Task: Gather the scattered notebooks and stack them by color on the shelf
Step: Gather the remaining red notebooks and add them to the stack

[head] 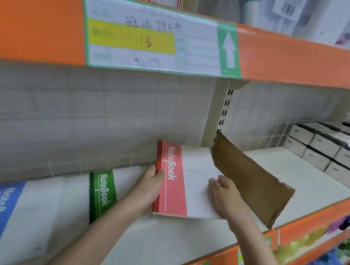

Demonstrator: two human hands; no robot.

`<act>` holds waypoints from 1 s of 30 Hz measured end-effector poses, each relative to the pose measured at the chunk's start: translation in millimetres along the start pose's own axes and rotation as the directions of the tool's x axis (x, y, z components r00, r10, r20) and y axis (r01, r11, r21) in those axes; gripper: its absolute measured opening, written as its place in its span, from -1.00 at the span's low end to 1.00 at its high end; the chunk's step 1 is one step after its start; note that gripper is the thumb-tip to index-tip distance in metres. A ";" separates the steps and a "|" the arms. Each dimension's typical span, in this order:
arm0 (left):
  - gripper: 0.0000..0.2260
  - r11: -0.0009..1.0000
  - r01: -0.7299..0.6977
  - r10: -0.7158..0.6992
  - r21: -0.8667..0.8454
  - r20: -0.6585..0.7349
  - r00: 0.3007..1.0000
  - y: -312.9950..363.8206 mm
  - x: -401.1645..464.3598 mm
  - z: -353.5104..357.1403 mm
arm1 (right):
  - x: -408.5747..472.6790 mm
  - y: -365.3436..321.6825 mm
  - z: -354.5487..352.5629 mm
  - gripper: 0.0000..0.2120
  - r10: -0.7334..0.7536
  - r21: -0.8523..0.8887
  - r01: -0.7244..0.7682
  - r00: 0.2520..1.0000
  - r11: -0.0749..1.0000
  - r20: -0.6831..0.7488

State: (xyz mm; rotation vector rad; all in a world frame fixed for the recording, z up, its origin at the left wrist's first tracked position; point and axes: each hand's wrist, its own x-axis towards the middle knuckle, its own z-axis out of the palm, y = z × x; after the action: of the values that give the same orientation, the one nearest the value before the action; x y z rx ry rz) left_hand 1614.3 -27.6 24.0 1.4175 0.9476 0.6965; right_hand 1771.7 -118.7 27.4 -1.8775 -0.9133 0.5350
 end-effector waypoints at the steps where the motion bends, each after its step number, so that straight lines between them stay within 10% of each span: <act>1: -0.82 1.000 0.008 -0.009 -0.008 -0.021 1.000 2.4 3.9 4.0 | 9.0 0.1 -3.5 -0.76 -0.020 0.011 0.020 0.999 1.000 0.030; 12: -0.75 0.996 0.094 -0.093 -0.005 -0.230 0.969 23.6 40.0 50.5 | 90.0 10.3 -47.1 -0.67 -0.213 -0.190 0.233 0.970 0.954 0.121; 30: -0.74 0.895 0.067 0.180 0.440 -0.496 0.849 4.7 50.9 68.6 | 115.4 25.1 -28.5 -0.75 -0.326 -0.468 0.355 0.934 0.809 0.147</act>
State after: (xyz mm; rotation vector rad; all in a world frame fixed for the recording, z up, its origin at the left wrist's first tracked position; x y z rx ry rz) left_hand 1698.8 -17.1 16.2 1.6939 1.5816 0.9898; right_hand 1872.8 -51.6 20.1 -2.0731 -1.5011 0.1391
